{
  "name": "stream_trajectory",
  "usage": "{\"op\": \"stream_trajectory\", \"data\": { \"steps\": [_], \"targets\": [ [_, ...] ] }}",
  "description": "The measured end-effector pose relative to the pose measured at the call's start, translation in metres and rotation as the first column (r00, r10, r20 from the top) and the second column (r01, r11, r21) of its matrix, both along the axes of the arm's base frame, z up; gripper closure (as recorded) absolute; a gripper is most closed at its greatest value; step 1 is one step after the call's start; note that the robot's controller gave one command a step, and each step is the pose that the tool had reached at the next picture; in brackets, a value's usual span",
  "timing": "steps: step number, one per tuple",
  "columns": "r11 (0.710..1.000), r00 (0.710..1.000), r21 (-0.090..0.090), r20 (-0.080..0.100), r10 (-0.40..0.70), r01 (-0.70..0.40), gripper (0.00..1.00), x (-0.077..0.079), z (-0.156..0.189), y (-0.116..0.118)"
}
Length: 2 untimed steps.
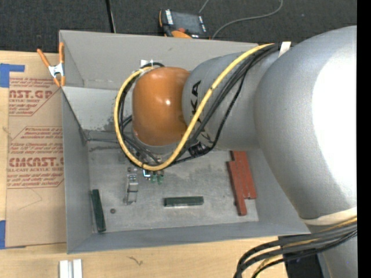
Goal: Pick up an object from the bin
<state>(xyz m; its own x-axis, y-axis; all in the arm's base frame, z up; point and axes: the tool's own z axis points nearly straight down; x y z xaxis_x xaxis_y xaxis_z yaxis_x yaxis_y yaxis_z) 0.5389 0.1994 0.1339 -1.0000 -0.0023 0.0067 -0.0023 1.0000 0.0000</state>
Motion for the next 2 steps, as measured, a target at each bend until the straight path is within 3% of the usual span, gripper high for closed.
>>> {"op": "stream_trajectory", "data": {
  "steps": [1,2],
  "targets": [
    [0.998,0.998,-0.004,0.005,-0.068,0.068,0.0,0.023,-0.041,-0.099],
    [0.983,0.983,-0.001,0.001,-0.184,0.184,0.0,-0.047,-0.042,-0.117]
  ]
}}
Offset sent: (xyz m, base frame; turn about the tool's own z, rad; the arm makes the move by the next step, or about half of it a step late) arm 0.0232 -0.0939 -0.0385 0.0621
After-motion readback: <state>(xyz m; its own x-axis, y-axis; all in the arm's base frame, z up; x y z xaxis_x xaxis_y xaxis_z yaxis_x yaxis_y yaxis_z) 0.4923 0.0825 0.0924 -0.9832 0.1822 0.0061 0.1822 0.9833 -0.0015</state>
